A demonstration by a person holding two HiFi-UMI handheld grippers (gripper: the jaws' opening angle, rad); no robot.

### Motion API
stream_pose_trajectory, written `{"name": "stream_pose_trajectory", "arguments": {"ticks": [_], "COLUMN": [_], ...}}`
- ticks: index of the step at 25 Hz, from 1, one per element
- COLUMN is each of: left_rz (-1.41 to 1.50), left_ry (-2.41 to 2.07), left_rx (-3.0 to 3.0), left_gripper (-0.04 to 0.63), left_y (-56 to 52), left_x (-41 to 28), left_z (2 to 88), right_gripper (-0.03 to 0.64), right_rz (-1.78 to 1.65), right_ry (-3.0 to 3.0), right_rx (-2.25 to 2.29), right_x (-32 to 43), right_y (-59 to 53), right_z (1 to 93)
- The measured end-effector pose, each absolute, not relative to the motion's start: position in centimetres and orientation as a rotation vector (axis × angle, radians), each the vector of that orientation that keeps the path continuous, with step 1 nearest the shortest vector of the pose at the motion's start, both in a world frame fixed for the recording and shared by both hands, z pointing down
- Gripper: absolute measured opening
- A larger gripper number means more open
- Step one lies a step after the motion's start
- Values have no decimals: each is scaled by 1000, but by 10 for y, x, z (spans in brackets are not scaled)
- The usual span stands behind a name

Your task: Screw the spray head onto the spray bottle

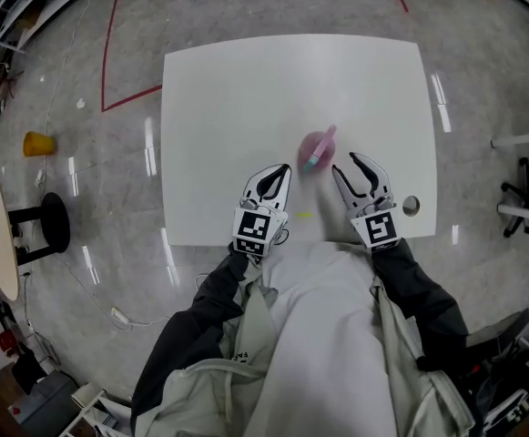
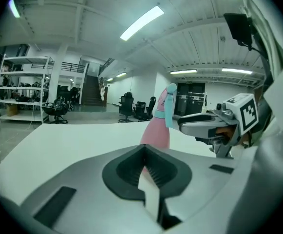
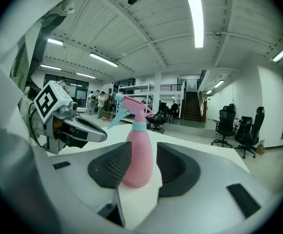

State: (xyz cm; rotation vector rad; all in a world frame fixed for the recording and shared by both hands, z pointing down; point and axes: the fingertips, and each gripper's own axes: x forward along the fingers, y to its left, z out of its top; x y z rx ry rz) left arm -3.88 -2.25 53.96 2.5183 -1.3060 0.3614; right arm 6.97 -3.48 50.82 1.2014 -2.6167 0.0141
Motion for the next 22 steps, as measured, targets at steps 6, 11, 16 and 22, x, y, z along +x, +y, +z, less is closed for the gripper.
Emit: {"name": "stream_pose_trajectory", "arguments": {"ticks": [6, 11, 16, 22], "left_rz": [370, 384, 399, 405], "left_ry": [-1294, -1287, -1284, -1279], "left_rx": [2508, 2500, 2483, 2472], "left_gripper": [5, 5, 5, 5], "left_y": [-22, -19, -17, -14], "left_x": [-34, -34, -34, -33], "left_z": [543, 547, 553, 557], "right_gripper": [-3, -5, -5, -5], "right_rz": [-4, -14, 2, 2], "right_ry": [-2546, -2552, -2543, -2540], "right_rx": [1203, 1152, 1142, 1127], "right_x": [72, 63, 64, 63], "right_y": [-28, -24, -23, -21], "right_z": [517, 522, 528, 530]}}
